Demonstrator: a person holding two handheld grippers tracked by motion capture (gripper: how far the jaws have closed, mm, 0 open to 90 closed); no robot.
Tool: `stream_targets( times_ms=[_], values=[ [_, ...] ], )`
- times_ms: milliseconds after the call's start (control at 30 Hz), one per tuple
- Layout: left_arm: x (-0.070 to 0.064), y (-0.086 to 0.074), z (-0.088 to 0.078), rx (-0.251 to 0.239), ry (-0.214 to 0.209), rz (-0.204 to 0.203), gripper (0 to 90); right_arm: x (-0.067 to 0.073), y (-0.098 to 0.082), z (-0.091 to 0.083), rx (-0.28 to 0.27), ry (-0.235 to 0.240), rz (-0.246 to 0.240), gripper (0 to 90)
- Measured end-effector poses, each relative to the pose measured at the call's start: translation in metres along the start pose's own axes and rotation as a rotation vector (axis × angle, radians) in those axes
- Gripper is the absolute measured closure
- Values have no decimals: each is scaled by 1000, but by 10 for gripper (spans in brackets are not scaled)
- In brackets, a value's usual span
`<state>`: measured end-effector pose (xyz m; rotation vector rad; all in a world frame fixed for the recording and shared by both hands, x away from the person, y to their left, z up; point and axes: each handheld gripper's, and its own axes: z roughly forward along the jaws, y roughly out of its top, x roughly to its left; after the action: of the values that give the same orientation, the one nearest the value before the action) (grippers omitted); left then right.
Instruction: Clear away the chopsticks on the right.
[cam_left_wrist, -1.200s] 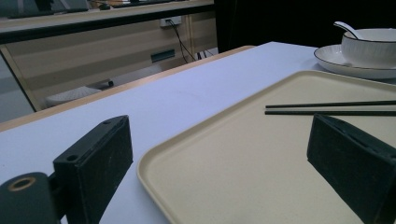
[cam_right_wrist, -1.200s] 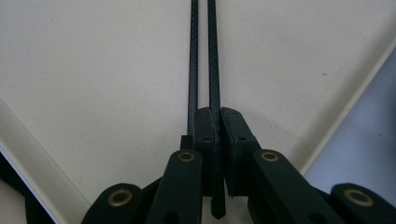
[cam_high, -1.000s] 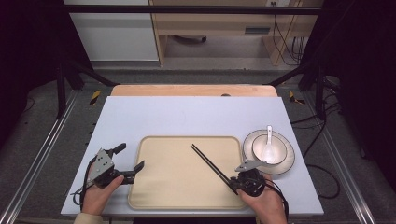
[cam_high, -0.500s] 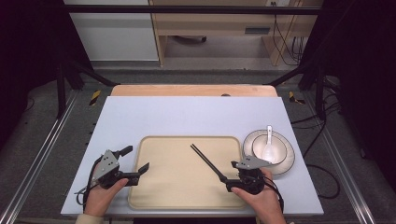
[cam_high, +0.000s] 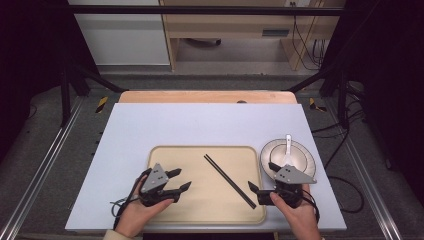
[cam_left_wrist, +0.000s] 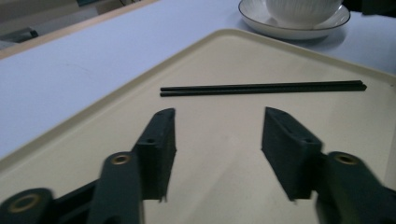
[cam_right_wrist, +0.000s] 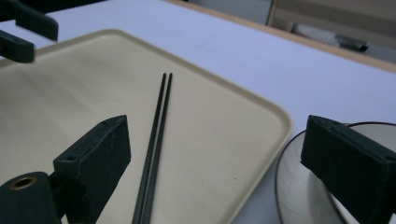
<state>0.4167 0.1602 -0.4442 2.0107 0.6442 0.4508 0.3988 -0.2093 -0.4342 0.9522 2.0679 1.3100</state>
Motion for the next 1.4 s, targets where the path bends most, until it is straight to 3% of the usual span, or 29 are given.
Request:
stream_targets(
  times_ms=[33, 67, 100, 267, 400, 600, 1067, 1200, 1400],
  values=[
    [-3, 5, 15, 42, -15, 4, 603, -3, -1, -6, -28, -13, -6, 79],
    [-3, 5, 15, 42, -15, 4, 644, -3, -1, -6, -28, -13, -6, 79],
    [-3, 8, 25, 70, -25, 5, 680, -6, -3, -12, -47, -20, 1, 79],
    [-4, 15, 60, 174, -29, -8, 813, -7, -5, -14, -51, -30, 2, 86],
    [-4, 21, 76, 205, -20, -34, 899, -11, -10, -13, -57, -38, 6, 100],
    [-3, 26, 88, 224, -10, -51, 900, -13, -11, -14, -64, -40, 24, 102],
    [-2, 31, 113, 288, 0, -34, 899, -13, -14, -9, -45, -20, 21, 84],
    [-1, 35, 120, 286, -2, -42, 899, -13, -15, -8, -37, -21, 18, 86],
    [-3, 43, 134, 291, -2, -21, 899, -14, -16, -8, -28, -25, 23, 92]
  ],
)
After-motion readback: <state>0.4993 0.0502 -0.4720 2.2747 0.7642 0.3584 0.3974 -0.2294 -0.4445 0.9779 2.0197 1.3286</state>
